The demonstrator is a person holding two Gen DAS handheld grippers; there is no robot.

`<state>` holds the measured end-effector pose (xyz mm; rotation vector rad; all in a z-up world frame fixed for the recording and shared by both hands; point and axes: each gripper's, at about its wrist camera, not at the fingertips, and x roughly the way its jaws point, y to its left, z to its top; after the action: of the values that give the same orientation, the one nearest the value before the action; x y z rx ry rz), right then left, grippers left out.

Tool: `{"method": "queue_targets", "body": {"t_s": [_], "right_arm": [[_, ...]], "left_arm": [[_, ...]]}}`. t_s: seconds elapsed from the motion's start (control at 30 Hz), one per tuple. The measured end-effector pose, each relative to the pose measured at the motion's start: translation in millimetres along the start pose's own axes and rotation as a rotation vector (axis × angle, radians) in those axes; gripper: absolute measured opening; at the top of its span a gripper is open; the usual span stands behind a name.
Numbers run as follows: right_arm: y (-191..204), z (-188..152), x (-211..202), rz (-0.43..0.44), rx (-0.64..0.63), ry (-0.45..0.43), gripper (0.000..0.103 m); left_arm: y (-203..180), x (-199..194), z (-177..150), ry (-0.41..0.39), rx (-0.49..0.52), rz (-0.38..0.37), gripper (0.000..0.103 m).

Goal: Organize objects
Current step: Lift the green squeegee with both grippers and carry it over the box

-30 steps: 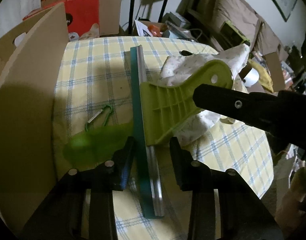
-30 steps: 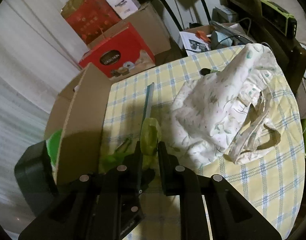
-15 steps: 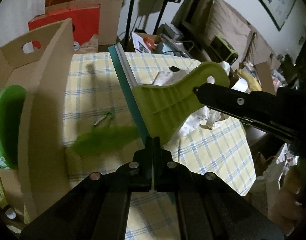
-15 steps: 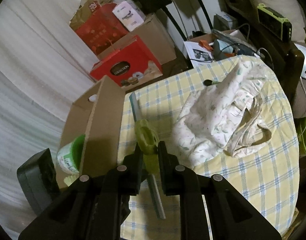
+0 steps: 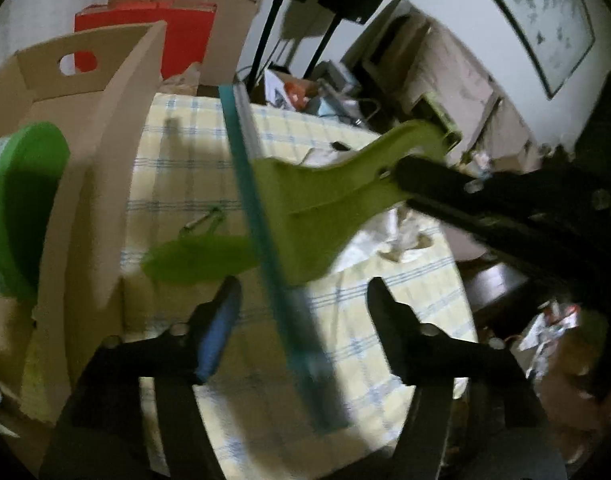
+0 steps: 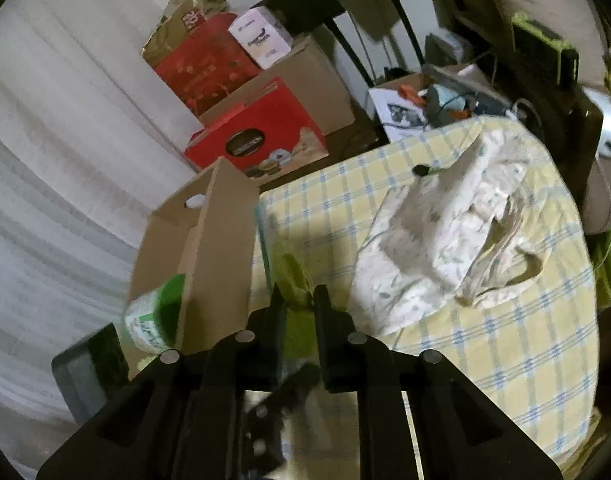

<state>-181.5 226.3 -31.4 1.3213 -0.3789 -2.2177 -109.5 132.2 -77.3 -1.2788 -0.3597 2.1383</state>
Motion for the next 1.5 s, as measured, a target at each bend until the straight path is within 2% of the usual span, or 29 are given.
{"method": "queue_targets", "body": {"t_s": [0.03,0.07,0.13,0.2,0.23,0.3,0.43,0.77,0.97,1.13,1.33,1.43,1.5], "right_arm": [[0,0,1,0.002,0.002,0.003,0.011],[1,-1,1,0.002,0.002,0.005,0.011],[3,-2,0,-0.001,-0.004,0.004,0.011],[4,-3,0,0.01,-0.003,0.005,0.011],[5,-3,-1,0.009,-0.004,0.005,0.011],[5,-3,-2,0.018,0.001,0.006,0.011],[6,-5,-4,0.023,0.007,0.001,0.011],[22,-1,-32,0.087,0.004,-0.043,0.011],[50,1,-26,0.158,-0.013,-0.028,0.011],[77,-4,-5,0.159,-0.049,-0.006,0.011],[100,-7,8,0.1,-0.103,-0.027,0.011],[110,-5,8,0.086,-0.128,-0.032,0.012],[117,-3,8,0.07,-0.15,-0.034,0.011]], "left_arm": [[-2,-2,0,-0.01,-0.002,-0.024,0.067],[-5,-2,0,-0.015,0.016,-0.008,0.066],[-9,1,0,-0.016,0.058,0.047,0.059],[-7,7,-1,0.019,0.057,0.068,0.036],[-3,12,-2,0.046,0.039,0.061,0.03],[2,17,-2,0.059,0.012,0.059,0.03],[-3,13,-2,0.052,0.026,0.056,0.026],[-1,-36,11,-0.023,0.047,0.041,0.024],[24,-66,25,-0.042,0.04,0.06,0.024],[54,-74,28,-0.022,0.001,0.07,0.024],[79,-76,31,0.006,-0.081,-0.068,0.025],[84,-76,36,0.011,-0.098,-0.1,0.025],[87,-80,39,0.006,-0.091,-0.094,0.025]]}}
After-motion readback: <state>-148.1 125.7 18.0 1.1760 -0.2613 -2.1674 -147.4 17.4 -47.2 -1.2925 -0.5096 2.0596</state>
